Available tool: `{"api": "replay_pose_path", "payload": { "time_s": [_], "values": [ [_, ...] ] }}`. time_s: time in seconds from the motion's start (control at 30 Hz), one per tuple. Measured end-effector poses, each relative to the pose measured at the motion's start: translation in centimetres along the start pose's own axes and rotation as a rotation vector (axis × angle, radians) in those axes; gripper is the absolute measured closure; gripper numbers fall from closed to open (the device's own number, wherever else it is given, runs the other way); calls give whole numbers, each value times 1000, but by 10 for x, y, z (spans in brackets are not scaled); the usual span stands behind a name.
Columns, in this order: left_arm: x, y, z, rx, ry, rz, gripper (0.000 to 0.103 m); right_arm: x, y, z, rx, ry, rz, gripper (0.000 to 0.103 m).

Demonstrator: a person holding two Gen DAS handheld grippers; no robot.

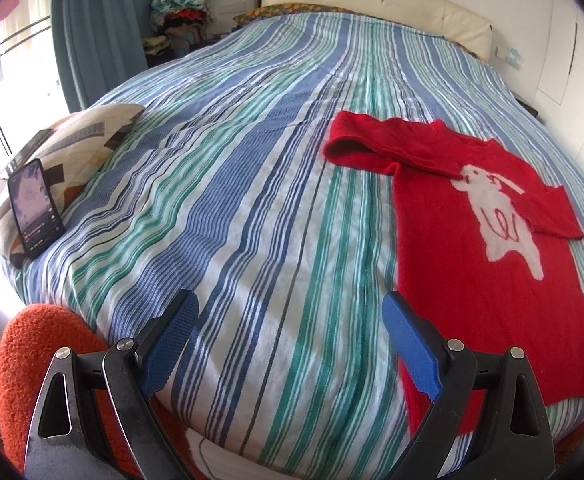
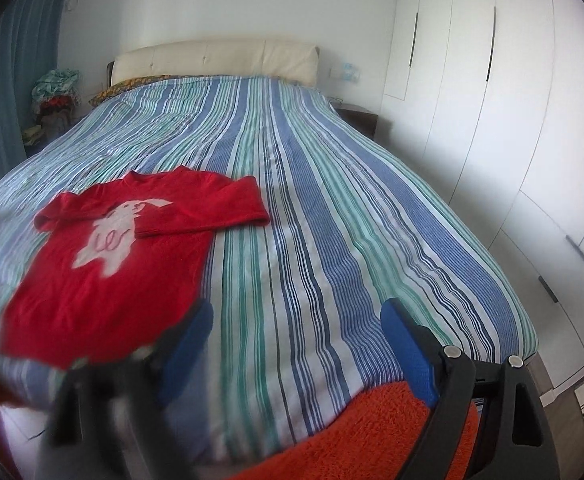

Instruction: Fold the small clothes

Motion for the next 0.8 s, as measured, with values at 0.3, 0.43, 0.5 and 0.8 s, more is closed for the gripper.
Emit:
{"api": "replay_pose_path", "payload": {
  "time_s": [0.3,0.43,0.5,0.8],
  "values": [
    [2,6,-1,32,-4,-5,8,-2,6,2,24,7,1,17],
    [4,8,-2,37,-11,-5,8,-3,6,2,22,7,1,17],
    [5,8,-2,36,-15,-6,8,-3,6,2,24,7,0,17],
    [9,7,-3,34,-29,-8,8,-2,9,1,39,2,0,17]
  ]
}}
Point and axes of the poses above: each gripper's, at about its wrist camera, not at the fingertips, and x roughly against the way its jaws point, y to its left, z to its underside, the point moved 6 cm from there along -x, roughly the way its jaws point, and after that the axes turned 8 degrees about x, right-handed, at the moved point
